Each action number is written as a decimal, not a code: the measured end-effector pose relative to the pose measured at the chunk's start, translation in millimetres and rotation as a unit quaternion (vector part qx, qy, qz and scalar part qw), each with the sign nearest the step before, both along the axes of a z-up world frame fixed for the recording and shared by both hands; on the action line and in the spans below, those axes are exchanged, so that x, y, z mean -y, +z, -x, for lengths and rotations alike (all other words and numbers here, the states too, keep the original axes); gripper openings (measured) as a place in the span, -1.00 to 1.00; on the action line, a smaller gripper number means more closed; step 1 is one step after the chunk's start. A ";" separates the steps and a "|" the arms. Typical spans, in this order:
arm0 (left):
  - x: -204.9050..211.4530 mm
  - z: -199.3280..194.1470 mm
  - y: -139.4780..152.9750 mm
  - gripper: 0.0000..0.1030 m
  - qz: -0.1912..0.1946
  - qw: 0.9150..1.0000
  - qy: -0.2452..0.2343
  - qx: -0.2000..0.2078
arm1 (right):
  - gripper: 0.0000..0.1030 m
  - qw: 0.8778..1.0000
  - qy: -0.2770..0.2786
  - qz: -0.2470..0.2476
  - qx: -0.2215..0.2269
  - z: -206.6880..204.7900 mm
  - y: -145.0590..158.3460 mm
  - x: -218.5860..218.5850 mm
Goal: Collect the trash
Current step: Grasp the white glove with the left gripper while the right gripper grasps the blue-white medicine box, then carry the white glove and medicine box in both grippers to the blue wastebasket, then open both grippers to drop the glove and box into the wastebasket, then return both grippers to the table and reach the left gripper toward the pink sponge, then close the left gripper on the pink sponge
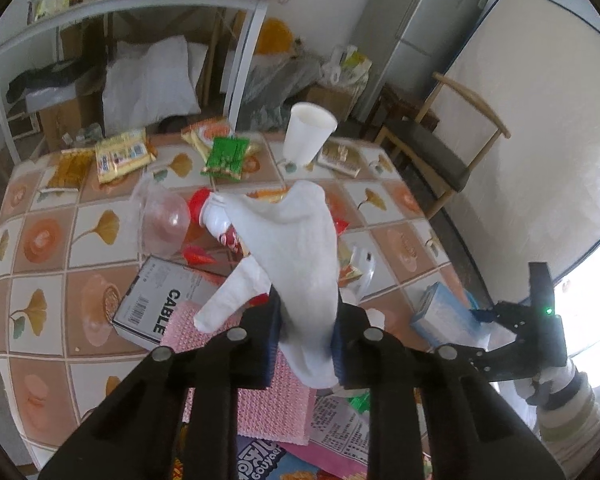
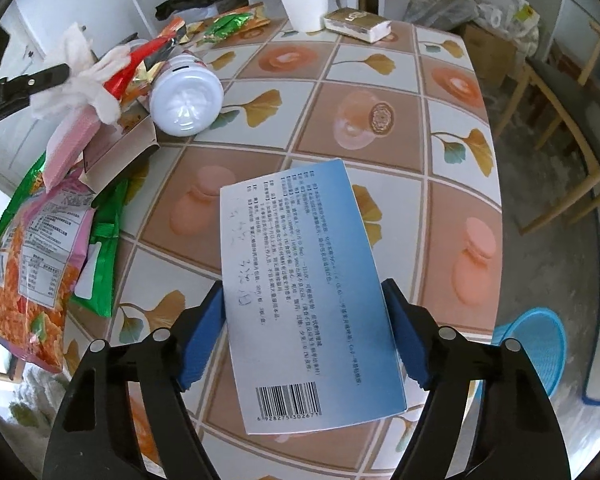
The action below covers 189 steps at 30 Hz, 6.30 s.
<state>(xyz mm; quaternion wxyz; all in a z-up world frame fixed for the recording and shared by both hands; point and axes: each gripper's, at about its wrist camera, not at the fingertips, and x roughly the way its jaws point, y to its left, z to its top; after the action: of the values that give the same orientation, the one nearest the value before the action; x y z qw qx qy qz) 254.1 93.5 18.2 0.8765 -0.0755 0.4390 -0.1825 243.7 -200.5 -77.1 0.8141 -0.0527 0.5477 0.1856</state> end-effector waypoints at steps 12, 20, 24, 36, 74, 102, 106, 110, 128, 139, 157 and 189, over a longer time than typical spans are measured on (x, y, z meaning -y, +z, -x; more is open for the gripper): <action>-4.7 34.4 35.6 -0.70 0.005 0.997 0.009 0.072 | 0.38 0.999 -0.025 -0.026 0.012 4.8 10.9 5.0; -2.3 58.5 63.5 -0.70 0.013 0.993 0.009 0.114 | 0.38 0.998 -0.035 -0.053 0.030 12.3 30.8 8.7; 5.2 70.9 75.2 -0.70 0.013 0.992 0.004 0.129 | 0.38 0.996 -0.043 -0.070 0.039 17.7 43.3 12.6; 50.5 97.8 78.2 -0.70 0.048 0.991 -0.019 0.120 | 0.38 0.991 -0.069 -0.105 0.046 29.7 65.7 30.3; 299.4 87.7 54.6 -0.70 0.125 0.976 -0.178 0.022 | 0.38 0.935 -0.292 -0.168 0.108 118.6 83.4 213.4; 611.2 -0.6 -132.7 0.21 0.018 0.951 -0.292 -0.105 | 0.54 0.740 -0.606 -0.291 0.027 106.1 -123.3 438.6; 596.1 10.0 -112.2 0.25 0.042 0.947 -0.311 -0.073 | 0.54 0.741 -0.614 -0.271 0.027 125.3 -135.1 434.9; 576.0 11.8 -83.0 0.28 0.065 0.949 -0.307 -0.038 | 0.53 0.757 -0.604 -0.243 0.049 142.1 -116.2 425.1; 349.6 98.5 65.1 0.70 0.121 0.960 -0.213 0.135 | 0.82 0.878 -0.424 -0.089 0.205 174.3 74.3 291.1; 142.9 134.3 100.3 0.87 0.125 0.976 -0.073 0.161 | 0.83 0.928 -0.265 -0.168 0.201 143.4 131.1 159.4; -92.6 96.6 2.9 0.85 0.242 0.966 0.092 0.021 | 0.83 0.964 -0.098 -0.225 0.105 63.9 134.0 -24.0; -116.0 -46.0 -110.7 0.08 0.253 0.925 -0.091 -0.269 | 0.83 0.975 -0.078 -0.204 0.029 -1.2 110.2 -90.7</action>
<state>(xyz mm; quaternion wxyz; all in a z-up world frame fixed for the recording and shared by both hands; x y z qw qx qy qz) 300.0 209.5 -92.6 0.6565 -0.3005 0.6029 -0.3395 244.8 -109.8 33.1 0.8352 0.1519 0.4769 0.2279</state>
